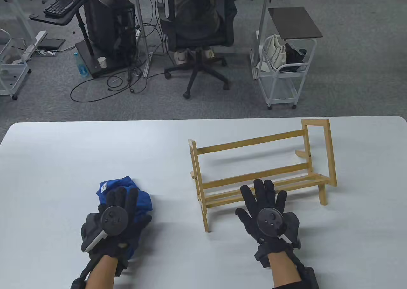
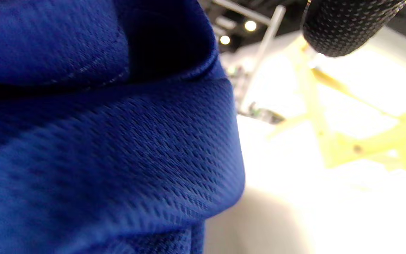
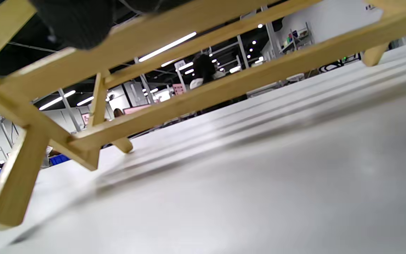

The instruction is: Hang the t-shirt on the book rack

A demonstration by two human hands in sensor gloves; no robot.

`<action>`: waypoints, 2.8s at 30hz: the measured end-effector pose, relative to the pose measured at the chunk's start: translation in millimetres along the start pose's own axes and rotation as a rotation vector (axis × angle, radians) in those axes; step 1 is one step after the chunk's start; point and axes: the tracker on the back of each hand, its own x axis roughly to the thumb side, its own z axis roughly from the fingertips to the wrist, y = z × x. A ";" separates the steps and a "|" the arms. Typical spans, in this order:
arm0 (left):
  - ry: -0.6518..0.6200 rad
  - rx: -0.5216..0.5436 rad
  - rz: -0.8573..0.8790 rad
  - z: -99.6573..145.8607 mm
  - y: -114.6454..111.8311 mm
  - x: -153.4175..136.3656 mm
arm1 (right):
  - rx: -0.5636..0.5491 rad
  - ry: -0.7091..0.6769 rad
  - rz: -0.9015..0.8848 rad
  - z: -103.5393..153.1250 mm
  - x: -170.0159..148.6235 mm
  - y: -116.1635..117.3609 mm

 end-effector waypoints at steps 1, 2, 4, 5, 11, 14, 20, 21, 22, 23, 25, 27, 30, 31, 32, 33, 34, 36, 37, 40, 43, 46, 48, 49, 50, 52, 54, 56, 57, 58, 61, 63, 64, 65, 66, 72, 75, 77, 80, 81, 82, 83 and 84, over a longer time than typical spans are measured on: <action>-0.003 -0.006 -0.009 -0.4 -0.9 1.3 | 0.005 -0.001 0.002 0.5 0.1 0.7; -0.002 -0.010 -0.014 -0.5 -1.6 2.2 | 0.011 -0.001 0.004 0.9 0.0 1.4; -0.003 -0.010 -0.013 -0.4 -1.5 2.5 | 0.011 -0.003 0.004 1.6 0.1 1.3; -0.003 -0.007 -0.010 -0.2 -1.1 2.1 | 0.010 -0.004 -0.001 1.8 0.0 1.5; 0.007 -0.012 -0.012 -0.3 -1.0 0.3 | 0.012 0.003 0.001 1.8 0.0 2.1; 0.013 -0.018 -0.018 -0.7 -2.0 0.1 | 0.014 0.004 0.005 2.0 0.2 2.6; 0.050 -0.016 -0.024 -2.3 -1.8 -5.6 | 0.033 0.016 -0.016 2.5 -0.2 3.9; 0.058 -0.013 -0.023 -2.3 -1.4 -7.0 | 0.036 0.019 -0.018 2.6 -0.2 3.9; 0.064 -0.011 -0.025 -2.5 -1.3 -8.3 | 0.037 0.020 -0.017 2.8 0.1 3.8; 0.069 -0.011 -0.026 -2.7 -1.3 -9.1 | 0.035 0.019 -0.015 3.1 0.5 3.6; 0.090 -0.013 -0.033 -3.7 -2.4 -11.3 | 0.025 0.012 -0.012 3.6 1.9 2.9; 0.111 -0.024 -0.036 -5.4 -4.2 -13.5 | 0.023 0.010 -0.008 4.0 2.8 2.5; 0.130 -0.043 -0.017 -6.4 -5.8 -14.2 | 0.023 0.013 -0.013 4.1 2.6 2.7; 0.143 -0.049 -0.010 -6.1 -6.4 -13.4 | 0.022 0.014 -0.017 4.3 2.4 2.8; 0.152 -0.055 -0.011 -5.8 -7.1 -12.6 | 0.022 0.015 -0.019 4.5 2.1 3.0; 0.152 -0.064 -0.014 -6.2 -7.9 -11.8 | 0.023 0.017 -0.020 4.7 1.9 3.1; 0.156 -0.075 -0.014 -6.6 -9.1 -11.0 | 0.026 0.019 -0.022 4.9 1.8 3.1; 0.172 -0.094 -0.022 -7.6 -11.4 -9.9 | 0.027 0.022 -0.028 5.2 1.6 3.2; 0.178 -0.104 -0.027 -8.4 -13.1 -9.8 | 0.027 0.021 -0.029 5.2 1.8 3.2; 0.206 -0.132 -0.041 -10.8 -18.3 -10.7 | 0.029 0.020 -0.032 5.2 1.8 3.9; 0.227 -0.168 -0.046 -13.4 -24.1 -12.2 | 0.033 0.020 -0.035 5.2 1.8 4.4; 0.232 -0.163 -0.050 -13.5 -24.1 -11.9 | 0.031 0.020 -0.042 5.3 1.2 4.3; 0.244 -0.166 -0.065 -14.1 -25.8 -12.6 | 0.029 0.022 -0.048 5.4 0.7 4.4; 0.250 -0.169 -0.074 -14.5 -26.5 -13.1 | 0.029 0.022 -0.048 5.4 0.6 4.4; 0.260 -0.174 -0.078 -15.3 -27.4 -14.0 | 0.029 0.023 -0.050 5.4 0.6 4.4; 0.287 -0.194 -0.086 -16.7 -29.5 -16.6 | 0.031 0.024 -0.050 5.5 0.8 4.5; 0.301 -0.208 -0.081 -17.5 -30.7 -19.0 | 0.031 0.024 -0.050 5.5 0.9 4.6; 0.315 -0.202 -0.085 -17.7 -30.7 -21.0 | 0.030 0.022 -0.050 5.4 1.0 4.8; 0.322 -0.200 -0.086 -18.0 -30.9 -22.1 | 0.031 0.022 -0.047 5.5 1.2 5.1; 0.325 -0.199 -0.087 -18.2 -30.9 -22.8 | 0.031 0.023 -0.047 5.4 1.1 5.2; 0.349 -0.191 -0.087 -18.5 -30.0 -25.3 | 0.034 0.025 -0.044 5.4 1.1 5.6; 0.371 -0.184 -0.087 -18.3 -29.3 -26.9 | 0.034 0.026 -0.043 5.4 1.1 5.6; 0.379 -0.187 -0.085 -18.2 -28.7 -28.4 | 0.034 0.027 -0.042 5.4 1.1 5.7; 0.382 -0.189 -0.080 -18.2 -28.3 -29.4 | 0.034 0.028 -0.042 5.5 1.2 5.7; 0.388 -0.189 -0.071 -18.4 -27.5 -30.6 | 0.034 0.028 -0.041 5.4 1.2 5.9; 0.433 -0.165 -0.071 -17.8 -22.7 -35.3 | 0.036 0.028 -0.035 4.9 2.3 7.0; 0.454 -0.130 -0.069 -16.8 -19.9 -38.7 | 0.035 0.028 -0.031 4.8 3.0 7.4; 0.460 -0.115 -0.071 -16.3 -19.0 -40.6 | 0.034 0.028 -0.032 4.7 3.1 7.6; 0.468 -0.084 -0.060 -15.4 -17.0 -43.2 | 0.033 0.027 -0.035 4.6 3.4 7.9; 0.468 -0.070 -0.050 -14.9 -16.0 -44.8 | 0.032 0.026 -0.036 4.6 3.7 7.8; 0.468 -0.058 -0.037 -14.6 -15.4 -46.2 | 0.031 0.025 -0.037 4.4 3.8 7.9; 0.470 -0.047 -0.015 -14.0 -14.4 -48.3 | 0.029 0.023 -0.040 4.4 4.1 7.7; 0.471 -0.041 0.002 -13.5 -13.6 -50.2 | 0.026 0.021 -0.042 4.3 4.3 7.8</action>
